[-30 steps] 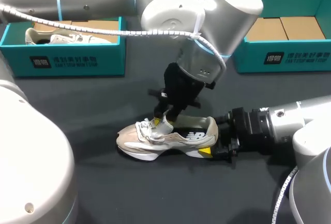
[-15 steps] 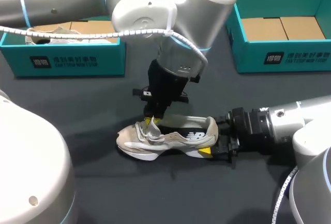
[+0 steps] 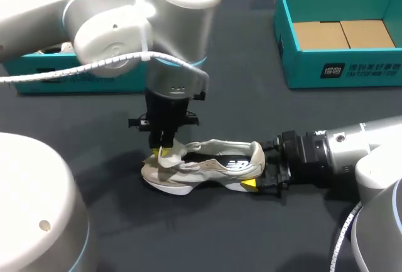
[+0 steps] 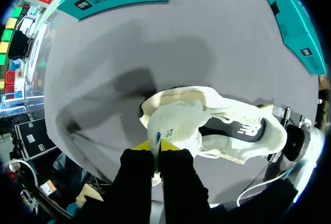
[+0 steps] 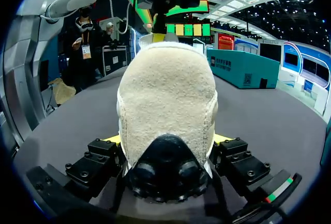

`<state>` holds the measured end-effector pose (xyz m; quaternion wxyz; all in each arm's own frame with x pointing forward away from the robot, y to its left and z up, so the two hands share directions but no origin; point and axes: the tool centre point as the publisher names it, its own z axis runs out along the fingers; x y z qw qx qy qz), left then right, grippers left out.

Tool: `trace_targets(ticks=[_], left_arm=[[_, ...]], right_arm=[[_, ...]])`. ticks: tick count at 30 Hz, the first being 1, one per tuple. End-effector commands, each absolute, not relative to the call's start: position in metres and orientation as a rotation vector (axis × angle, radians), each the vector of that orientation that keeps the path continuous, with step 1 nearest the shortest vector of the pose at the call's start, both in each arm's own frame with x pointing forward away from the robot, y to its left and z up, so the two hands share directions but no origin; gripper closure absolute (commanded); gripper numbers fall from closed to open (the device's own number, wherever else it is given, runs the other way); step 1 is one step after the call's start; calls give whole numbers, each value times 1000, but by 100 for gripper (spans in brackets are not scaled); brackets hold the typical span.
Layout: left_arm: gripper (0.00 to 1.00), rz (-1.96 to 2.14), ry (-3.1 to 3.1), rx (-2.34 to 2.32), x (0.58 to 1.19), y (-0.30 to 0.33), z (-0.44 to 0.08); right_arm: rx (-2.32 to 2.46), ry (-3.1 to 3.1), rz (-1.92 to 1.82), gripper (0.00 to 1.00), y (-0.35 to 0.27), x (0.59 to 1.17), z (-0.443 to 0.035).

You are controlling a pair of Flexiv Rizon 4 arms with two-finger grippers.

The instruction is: Take the shoe out of the shoebox, open the shoe tongue, remove and reinsert the insole, then place the shoe into the shoebox

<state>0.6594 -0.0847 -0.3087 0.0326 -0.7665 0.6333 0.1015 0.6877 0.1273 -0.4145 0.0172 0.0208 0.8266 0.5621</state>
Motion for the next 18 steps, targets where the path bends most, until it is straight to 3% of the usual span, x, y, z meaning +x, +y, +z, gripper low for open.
trace_targets(ticks=[1, 18], left_arm=[[100, -249, 2131, -2600, 661, -68, -318], [100, -131, 2153, -2626, 672, -57, -363]], right_arm=[[67, 2574, 1741, 100, 129, 689, -417], [67, 2574, 1741, 100, 129, 689, -417]])
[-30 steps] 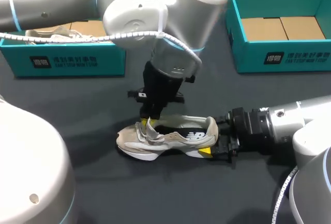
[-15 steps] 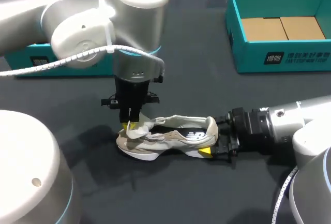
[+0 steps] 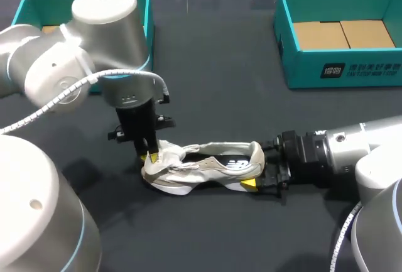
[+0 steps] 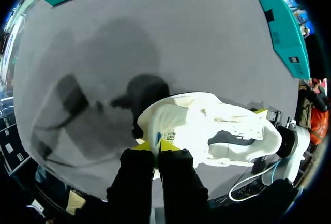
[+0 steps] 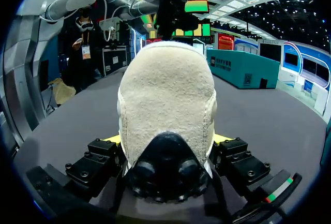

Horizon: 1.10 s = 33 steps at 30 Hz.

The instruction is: Take the shoe out of the shoebox, open the shoe tongue, remove and reinsert the insole, then place the shoe into the shoebox

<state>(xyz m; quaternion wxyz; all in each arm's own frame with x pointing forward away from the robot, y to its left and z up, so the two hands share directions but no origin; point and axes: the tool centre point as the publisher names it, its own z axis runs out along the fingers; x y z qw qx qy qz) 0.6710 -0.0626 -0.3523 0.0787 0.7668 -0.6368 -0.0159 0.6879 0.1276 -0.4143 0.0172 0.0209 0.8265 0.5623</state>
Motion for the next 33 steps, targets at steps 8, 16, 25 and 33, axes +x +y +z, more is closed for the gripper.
trace_targets(ticks=[8, 16, 25, 33], left_arm=[[74, 83, -1842, 2251, 669, -48, -362], [64, 97, -1857, 2277, 667, -45, -349], [64, 95, -1880, 2279, 667, -47, -340], [61, 49, -1976, 2236, 664, -43, -322]], right_arm=[[67, 2574, 1741, 100, 129, 689, -417], [67, 2574, 1741, 100, 129, 689, -417], [67, 2574, 1741, 100, 129, 689, -417], [67, 2574, 1741, 100, 129, 689, -417]])
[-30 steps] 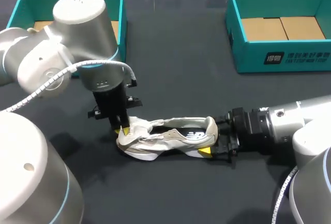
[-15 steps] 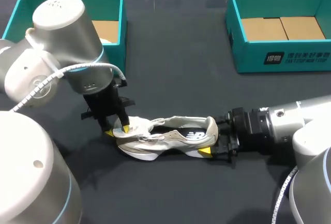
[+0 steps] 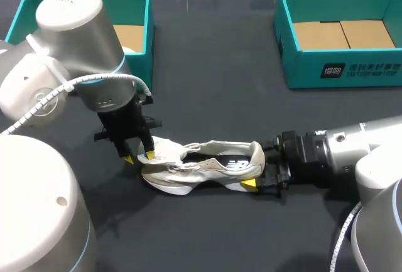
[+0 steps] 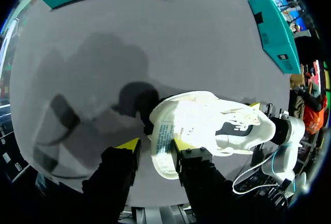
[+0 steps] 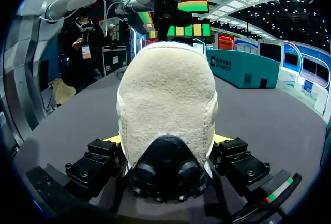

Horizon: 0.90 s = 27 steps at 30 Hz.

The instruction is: Take the shoe out of the shoebox, open the shoe tongue, remove and reinsert the insole, then place the shoe into the shoebox

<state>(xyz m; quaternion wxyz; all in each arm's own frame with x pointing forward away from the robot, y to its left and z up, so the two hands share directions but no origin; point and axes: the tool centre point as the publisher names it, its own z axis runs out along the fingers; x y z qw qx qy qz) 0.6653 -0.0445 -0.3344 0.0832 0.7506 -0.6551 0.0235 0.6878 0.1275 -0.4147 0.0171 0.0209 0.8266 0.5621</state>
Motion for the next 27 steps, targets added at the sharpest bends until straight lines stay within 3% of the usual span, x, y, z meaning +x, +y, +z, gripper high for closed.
trace_targets(ticks=[1, 27], left_arm=[[61, 48, -1991, 2224, 663, -42, -319], [57, 169, -2404, 1813, 679, -73, -196]], right_arm=[[67, 2574, 1741, 100, 129, 689, -417], [67, 2574, 1741, 100, 129, 689, -417]])
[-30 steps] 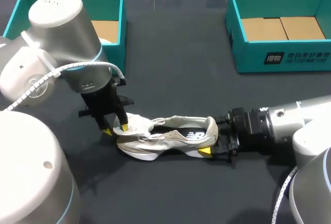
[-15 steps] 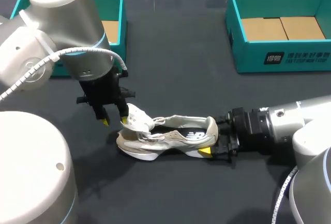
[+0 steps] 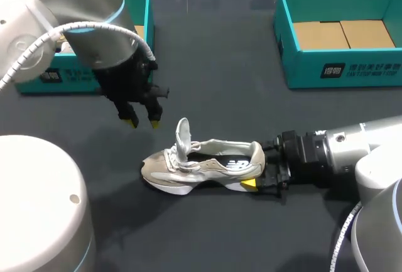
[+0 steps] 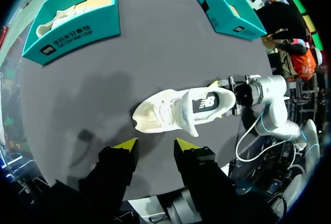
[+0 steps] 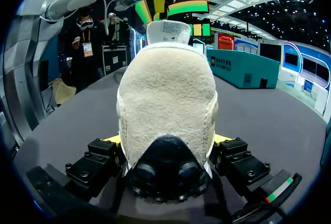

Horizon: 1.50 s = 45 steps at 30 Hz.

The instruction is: Take the shoe out of the shoebox, open the shoe tongue, remove and reinsert the insole, then place the shoe into the shoebox

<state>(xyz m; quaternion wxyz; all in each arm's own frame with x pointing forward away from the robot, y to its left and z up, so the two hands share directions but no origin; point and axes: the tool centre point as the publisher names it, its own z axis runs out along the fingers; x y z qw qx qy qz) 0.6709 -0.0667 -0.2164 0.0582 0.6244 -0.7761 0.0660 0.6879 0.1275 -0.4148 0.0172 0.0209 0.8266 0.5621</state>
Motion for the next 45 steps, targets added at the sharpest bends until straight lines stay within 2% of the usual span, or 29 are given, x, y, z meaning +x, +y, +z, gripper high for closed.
trace_targets(ticks=[1, 11, 24, 32, 34, 35, 45], left_arm=[[56, 162, -2436, 1767, 681, -75, -192], [56, 95, -2753, 1194, 693, -110, -164], [61, 5, -2901, 553, 711, -146, -138], [71, -81, -2979, 261, 705, -174, -134], [84, -91, -2993, 206, 702, -179, -135], [100, -99, -2994, 171, 700, -183, -136], [100, -125, -2960, 15, 692, -206, -166]], right_arm=[[67, 2574, 1741, 100, 129, 689, -417], [67, 2574, 1741, 100, 129, 689, -417], [67, 2574, 1741, 100, 129, 689, -417], [67, 2574, 1741, 100, 129, 689, -417], [67, 2574, 1741, 100, 129, 689, -417], [67, 2574, 1741, 100, 129, 689, -417], [67, 2574, 1741, 100, 129, 689, -417]])
